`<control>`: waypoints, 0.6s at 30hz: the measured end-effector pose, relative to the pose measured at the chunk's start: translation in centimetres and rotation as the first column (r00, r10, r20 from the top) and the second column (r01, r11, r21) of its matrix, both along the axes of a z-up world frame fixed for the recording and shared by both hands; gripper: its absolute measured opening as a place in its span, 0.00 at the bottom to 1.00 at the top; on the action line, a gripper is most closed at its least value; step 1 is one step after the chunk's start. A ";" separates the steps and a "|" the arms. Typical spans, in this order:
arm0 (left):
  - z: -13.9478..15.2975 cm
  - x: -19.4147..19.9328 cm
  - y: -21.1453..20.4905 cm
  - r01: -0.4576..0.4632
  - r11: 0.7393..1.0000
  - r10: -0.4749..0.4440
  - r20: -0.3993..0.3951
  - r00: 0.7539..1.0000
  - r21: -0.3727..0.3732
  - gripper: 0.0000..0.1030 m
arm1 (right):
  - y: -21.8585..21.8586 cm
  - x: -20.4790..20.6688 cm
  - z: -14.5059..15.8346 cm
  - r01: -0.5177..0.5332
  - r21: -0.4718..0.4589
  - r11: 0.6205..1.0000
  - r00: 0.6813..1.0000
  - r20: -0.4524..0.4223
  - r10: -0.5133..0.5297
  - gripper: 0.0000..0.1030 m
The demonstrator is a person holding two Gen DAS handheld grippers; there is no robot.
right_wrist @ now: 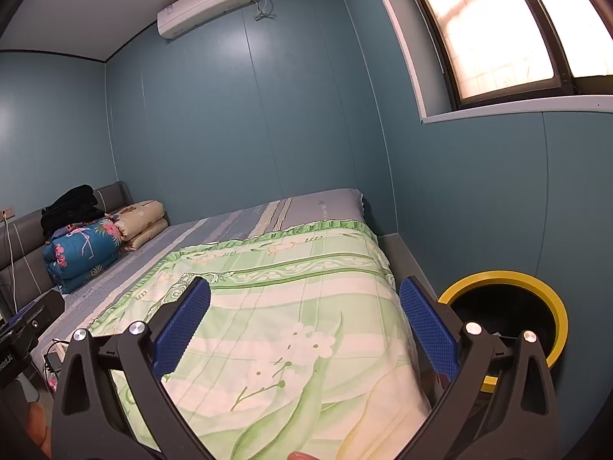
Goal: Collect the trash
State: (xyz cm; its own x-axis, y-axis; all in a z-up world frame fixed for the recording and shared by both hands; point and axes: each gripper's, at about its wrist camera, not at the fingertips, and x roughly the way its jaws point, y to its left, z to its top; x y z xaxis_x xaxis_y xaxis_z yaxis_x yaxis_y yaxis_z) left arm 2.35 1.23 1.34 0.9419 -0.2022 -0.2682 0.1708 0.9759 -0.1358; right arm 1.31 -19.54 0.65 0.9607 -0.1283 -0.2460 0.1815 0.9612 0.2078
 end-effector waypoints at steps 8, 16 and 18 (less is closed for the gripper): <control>-0.2 0.2 0.1 0.002 1.000 -0.002 -0.009 1.000 -0.005 0.92 | 0.0 0.1 -0.1 0.000 0.002 1.000 1.000 -0.004 0.000 0.92; -0.2 0.2 -0.1 0.015 1.000 -0.015 -0.013 1.000 -0.005 0.92 | 0.2 0.1 -0.3 0.005 0.004 1.000 1.000 -0.007 -0.005 0.92; -0.2 0.2 -0.1 0.014 1.000 -0.014 -0.014 1.000 -0.005 0.92 | 0.2 0.2 -0.3 0.007 0.007 1.000 1.000 -0.007 -0.007 0.92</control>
